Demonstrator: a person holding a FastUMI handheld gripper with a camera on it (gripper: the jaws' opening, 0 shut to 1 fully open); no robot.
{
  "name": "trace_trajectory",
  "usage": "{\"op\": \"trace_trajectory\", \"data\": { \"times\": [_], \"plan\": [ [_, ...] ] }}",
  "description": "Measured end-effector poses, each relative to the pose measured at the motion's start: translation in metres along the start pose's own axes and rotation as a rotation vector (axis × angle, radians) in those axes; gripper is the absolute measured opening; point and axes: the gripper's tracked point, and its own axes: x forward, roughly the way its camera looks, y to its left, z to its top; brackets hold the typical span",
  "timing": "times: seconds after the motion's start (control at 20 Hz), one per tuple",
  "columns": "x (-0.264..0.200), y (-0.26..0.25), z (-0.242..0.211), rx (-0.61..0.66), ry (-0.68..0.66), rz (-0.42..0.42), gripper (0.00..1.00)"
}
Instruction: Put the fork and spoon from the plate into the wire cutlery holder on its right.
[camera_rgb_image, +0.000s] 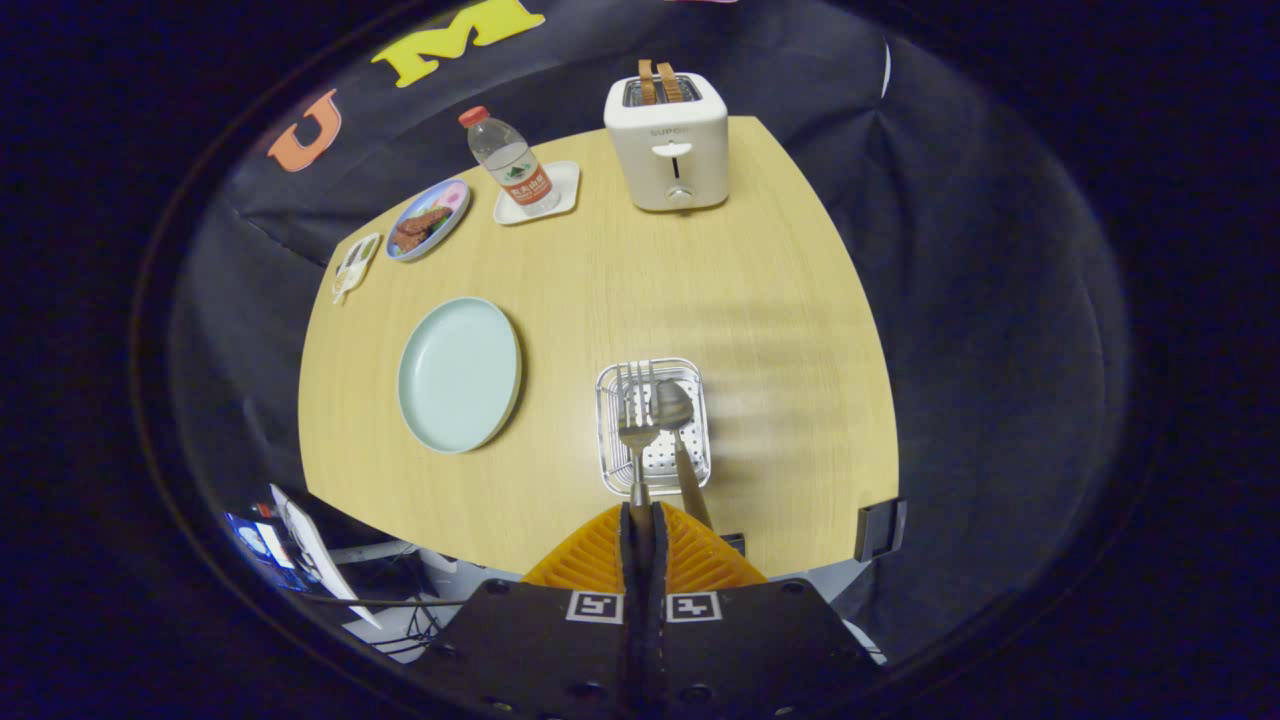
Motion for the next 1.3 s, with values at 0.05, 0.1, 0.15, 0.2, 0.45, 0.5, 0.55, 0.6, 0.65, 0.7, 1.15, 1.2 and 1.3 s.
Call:
{"op": "trace_trajectory", "data": {
  "times": [0.05,0.1,0.15,0.2,0.45,0.5,0.55,0.6,0.65,0.7,1.15,1.2,1.3],
  "plan": [
    [0.004,-0.001,-0.001,0.008,0.007,0.003,0.01],
    [0.007,0.000,0.001,0.019,0.013,0.011,0.01],
    [0.011,0.000,0.000,0.029,0.023,0.015,0.03],
    [0.015,-0.002,-0.002,0.038,0.036,0.010,0.03],
    [0.033,0.002,-0.003,0.077,0.061,0.023,0.03],
    [0.035,0.003,-0.003,0.081,0.060,0.026,0.07],
    [0.036,0.006,-0.002,0.086,0.053,0.035,0.07],
    [0.037,0.007,-0.001,0.087,0.046,0.032,0.10],
    [0.035,0.008,0.002,0.089,0.033,0.036,0.11],
    [0.034,0.010,0.006,0.087,0.014,0.041,0.20],
    [-0.031,0.045,0.064,-0.005,-0.396,0.057,0.95],
    [-0.045,0.051,0.073,-0.018,-0.456,0.062,0.96],
    [-0.079,0.063,0.089,-0.047,-0.582,0.066,0.96]
  ]
}}
